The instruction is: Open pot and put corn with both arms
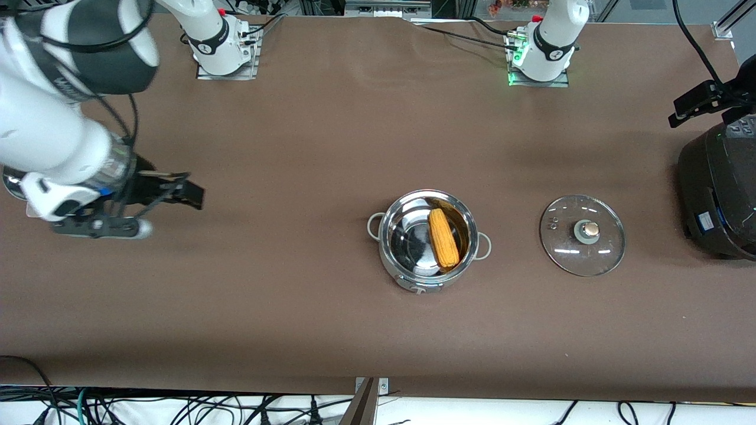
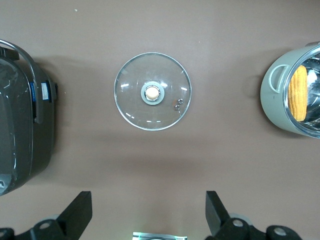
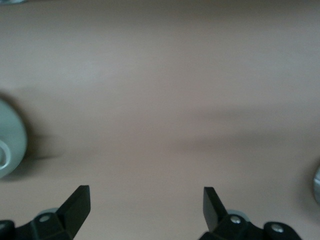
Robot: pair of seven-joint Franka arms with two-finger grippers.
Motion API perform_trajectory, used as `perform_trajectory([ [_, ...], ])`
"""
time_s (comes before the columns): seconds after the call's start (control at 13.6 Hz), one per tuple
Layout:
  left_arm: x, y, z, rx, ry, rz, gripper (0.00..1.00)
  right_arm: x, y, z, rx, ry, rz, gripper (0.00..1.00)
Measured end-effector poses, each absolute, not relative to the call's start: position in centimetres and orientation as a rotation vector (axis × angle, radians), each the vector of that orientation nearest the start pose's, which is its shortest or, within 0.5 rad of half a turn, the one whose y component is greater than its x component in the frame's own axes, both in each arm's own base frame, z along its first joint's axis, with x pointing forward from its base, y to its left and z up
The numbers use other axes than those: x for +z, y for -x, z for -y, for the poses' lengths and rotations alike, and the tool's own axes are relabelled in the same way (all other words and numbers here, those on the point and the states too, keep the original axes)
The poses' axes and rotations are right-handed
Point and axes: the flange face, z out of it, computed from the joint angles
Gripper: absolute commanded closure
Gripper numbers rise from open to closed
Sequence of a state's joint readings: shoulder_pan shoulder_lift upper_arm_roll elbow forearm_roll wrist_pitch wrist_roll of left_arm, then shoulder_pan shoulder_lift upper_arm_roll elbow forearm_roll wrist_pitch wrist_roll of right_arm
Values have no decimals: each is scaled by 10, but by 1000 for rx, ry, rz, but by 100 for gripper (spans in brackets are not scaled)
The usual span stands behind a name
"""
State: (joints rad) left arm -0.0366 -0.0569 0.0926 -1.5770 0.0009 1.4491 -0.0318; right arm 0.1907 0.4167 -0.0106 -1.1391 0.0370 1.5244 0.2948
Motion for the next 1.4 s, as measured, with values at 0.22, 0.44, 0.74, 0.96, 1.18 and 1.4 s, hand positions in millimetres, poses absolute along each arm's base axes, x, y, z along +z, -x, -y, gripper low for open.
perform_trajectory([
  [0.22, 642, -523, -31, 117, 3142, 138, 0, 572, -654, -63, -2, 3076, -318, 0],
  [0.44, 642, -523, -31, 119, 3142, 138, 0, 584, -630, -46, -24, 3068, -351, 0],
  [0.74, 642, -522, -31, 121, 3142, 139, 0, 578, -600, -13, 19, 3095, -135, 0],
  [0.96, 642, -522, -32, 121, 3141, 140, 0, 559, -589, 10, 38, 3097, 2, 0],
  [1.18, 642, -522, -32, 122, 3141, 141, 0, 550, -577, 19, 11, 3093, -12, 0],
  [1.4, 642, -522, -32, 122, 3141, 142, 0, 540, -573, 30, 36, 3092, -27, 0],
])
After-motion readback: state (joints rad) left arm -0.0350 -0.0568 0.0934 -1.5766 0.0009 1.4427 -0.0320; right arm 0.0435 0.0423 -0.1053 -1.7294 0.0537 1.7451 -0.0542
